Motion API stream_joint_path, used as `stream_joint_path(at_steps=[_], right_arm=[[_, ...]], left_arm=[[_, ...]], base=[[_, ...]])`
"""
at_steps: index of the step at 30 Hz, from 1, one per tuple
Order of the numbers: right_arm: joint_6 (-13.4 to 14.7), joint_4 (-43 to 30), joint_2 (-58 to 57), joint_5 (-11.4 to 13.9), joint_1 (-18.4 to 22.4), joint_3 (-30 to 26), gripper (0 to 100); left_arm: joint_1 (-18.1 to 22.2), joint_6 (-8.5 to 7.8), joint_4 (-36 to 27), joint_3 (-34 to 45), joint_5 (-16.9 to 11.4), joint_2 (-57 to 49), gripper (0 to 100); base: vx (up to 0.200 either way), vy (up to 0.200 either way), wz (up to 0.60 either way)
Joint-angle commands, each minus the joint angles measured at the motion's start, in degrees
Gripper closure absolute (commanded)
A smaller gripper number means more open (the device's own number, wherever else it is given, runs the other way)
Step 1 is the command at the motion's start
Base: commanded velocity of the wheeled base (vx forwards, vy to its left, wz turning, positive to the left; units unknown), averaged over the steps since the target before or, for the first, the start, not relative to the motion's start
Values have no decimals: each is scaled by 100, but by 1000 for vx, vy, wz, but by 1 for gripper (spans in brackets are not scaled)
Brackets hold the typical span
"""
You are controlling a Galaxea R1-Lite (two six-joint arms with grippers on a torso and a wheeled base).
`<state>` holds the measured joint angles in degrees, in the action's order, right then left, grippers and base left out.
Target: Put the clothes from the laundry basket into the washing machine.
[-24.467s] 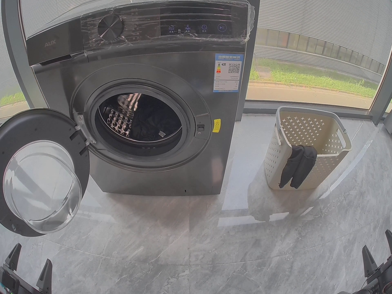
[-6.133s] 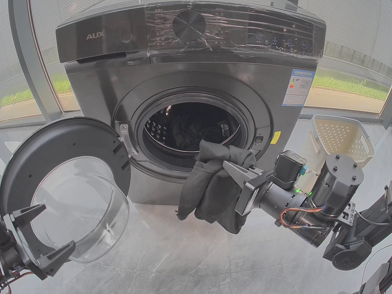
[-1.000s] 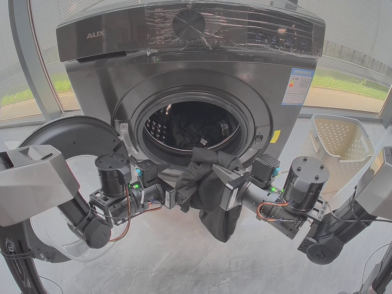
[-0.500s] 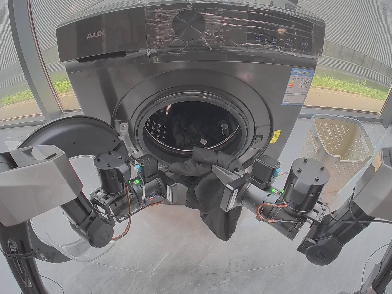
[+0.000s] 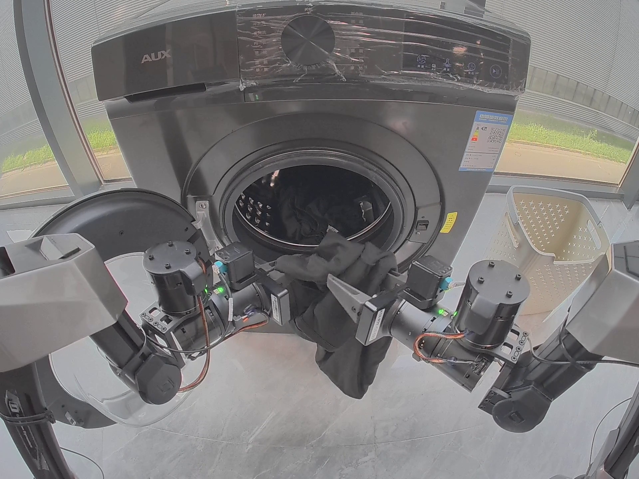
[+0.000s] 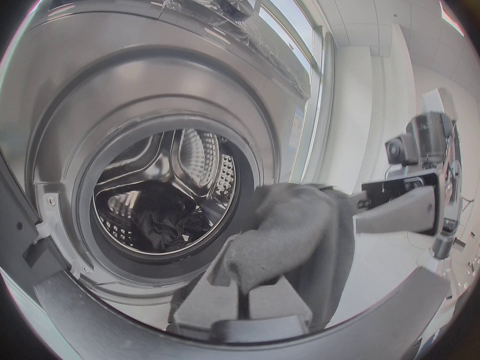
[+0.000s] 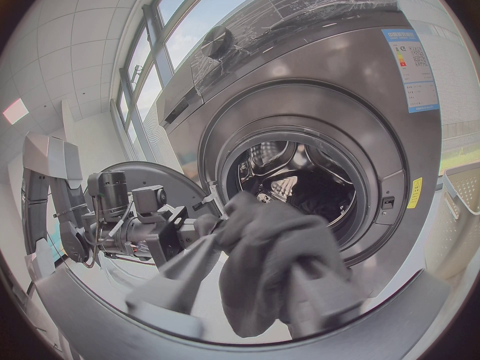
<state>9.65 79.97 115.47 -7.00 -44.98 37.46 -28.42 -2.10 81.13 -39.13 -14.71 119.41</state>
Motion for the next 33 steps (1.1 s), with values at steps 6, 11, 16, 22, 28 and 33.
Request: stream_joint_path(at_steps=[6,11,16,22,28,33], right_arm=[[160,300,230,-3,113,-248,0],[160,528,397,5,157,-565,0],[133,520,327,14,165,-819,0],[124,625,327,216,-28,-1540,0],[116,862,371,383,-37,-1751,0],[45,810,336,357,148,-1320,0]], left_arm=[[-173,236,-115,-297,74,-453,100],[-243,289,-238,-402,144,-480,100],[-270,289,-255,-490,215,-471,100],[-270,289,-370,-657,390,-436,100],[-305,280,-370,-640,390,-445,100],[-349,271,-370,-508,382,-471,100]], base=[[0,0,0],[0,0,0],[0,0,0],[0,0,0],[0,0,0],[0,0,0]])
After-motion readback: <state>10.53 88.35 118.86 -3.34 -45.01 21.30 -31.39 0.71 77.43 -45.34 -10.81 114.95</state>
